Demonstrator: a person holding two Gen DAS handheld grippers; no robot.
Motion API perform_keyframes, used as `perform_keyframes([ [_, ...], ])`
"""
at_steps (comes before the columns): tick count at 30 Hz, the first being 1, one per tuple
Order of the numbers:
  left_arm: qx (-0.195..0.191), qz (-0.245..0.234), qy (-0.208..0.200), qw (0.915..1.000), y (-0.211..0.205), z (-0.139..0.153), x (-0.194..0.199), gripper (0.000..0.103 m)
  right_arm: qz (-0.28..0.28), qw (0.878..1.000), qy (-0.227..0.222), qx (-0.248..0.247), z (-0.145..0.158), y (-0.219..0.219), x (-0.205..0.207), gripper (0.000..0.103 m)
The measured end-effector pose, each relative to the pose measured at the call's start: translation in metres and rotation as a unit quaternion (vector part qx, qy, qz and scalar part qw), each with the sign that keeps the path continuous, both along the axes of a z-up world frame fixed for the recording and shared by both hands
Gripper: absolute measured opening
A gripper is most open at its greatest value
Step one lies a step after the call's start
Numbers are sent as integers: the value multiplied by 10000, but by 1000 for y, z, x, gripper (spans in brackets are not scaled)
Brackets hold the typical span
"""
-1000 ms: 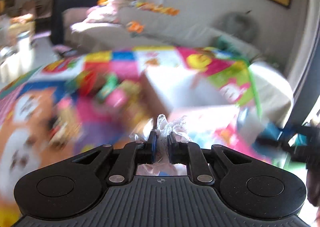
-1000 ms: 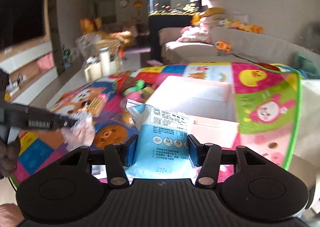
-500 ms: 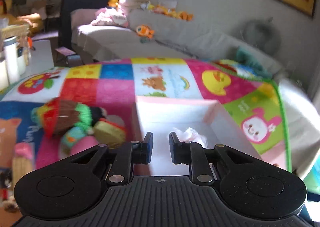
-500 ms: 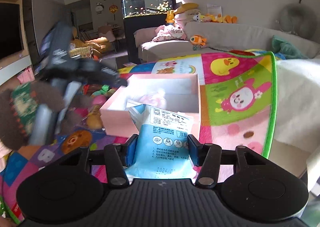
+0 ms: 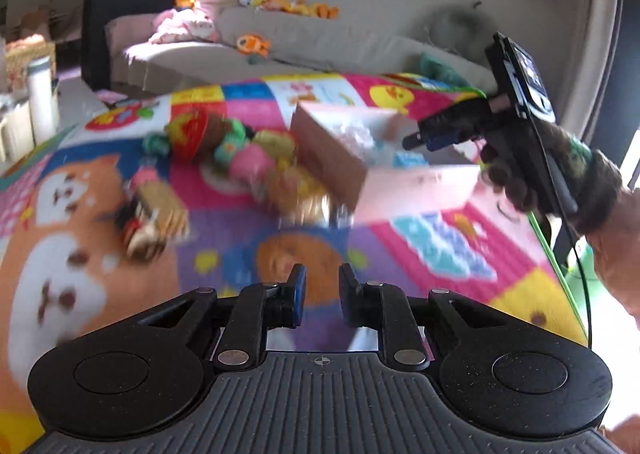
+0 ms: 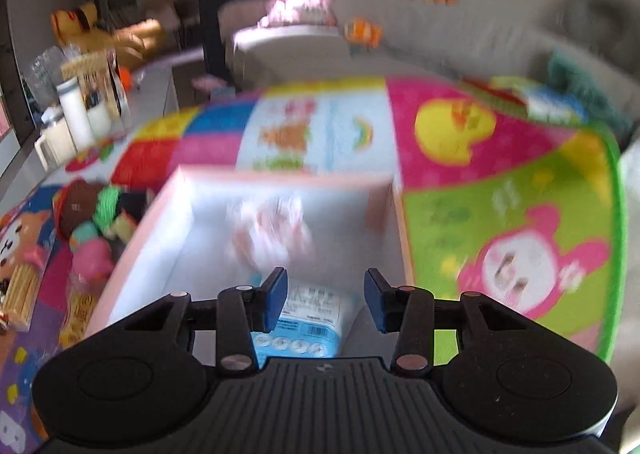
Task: Organize objects
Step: 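Drop the wipe pack and lace cloth into the pink box with both grippers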
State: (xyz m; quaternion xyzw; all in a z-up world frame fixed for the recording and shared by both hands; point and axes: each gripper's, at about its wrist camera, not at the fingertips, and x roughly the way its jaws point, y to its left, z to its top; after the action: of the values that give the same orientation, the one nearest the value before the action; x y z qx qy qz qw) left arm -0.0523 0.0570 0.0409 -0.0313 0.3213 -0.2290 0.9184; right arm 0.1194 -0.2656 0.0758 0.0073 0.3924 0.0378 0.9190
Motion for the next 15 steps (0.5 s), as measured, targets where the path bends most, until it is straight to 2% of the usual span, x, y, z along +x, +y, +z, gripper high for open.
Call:
perform_keyframes([
  [4, -120, -97, 209, 9997, 6, -14, -9, 19, -99, 9970, 445, 633, -5, -6, -4, 43],
  [6, -30, -216, 202, 9996, 0, -18, -10, 19, -60, 9948, 540, 860, -8, -2, -1, 46],
  [10, 226, -388, 117, 9989, -18, -19, -17, 19, 384, 9889, 652, 1277, -14, 26, 11, 46],
  [13, 494, -669, -56, 9965, -34, -16, -29, 19, 526, 9925, 466, 1003, -10, 46, 3, 46],
  [15, 814, -835, -139, 9931, -49, -18, -35, 20, 636, 9945, 224, 798, -5, 49, -11, 47],
])
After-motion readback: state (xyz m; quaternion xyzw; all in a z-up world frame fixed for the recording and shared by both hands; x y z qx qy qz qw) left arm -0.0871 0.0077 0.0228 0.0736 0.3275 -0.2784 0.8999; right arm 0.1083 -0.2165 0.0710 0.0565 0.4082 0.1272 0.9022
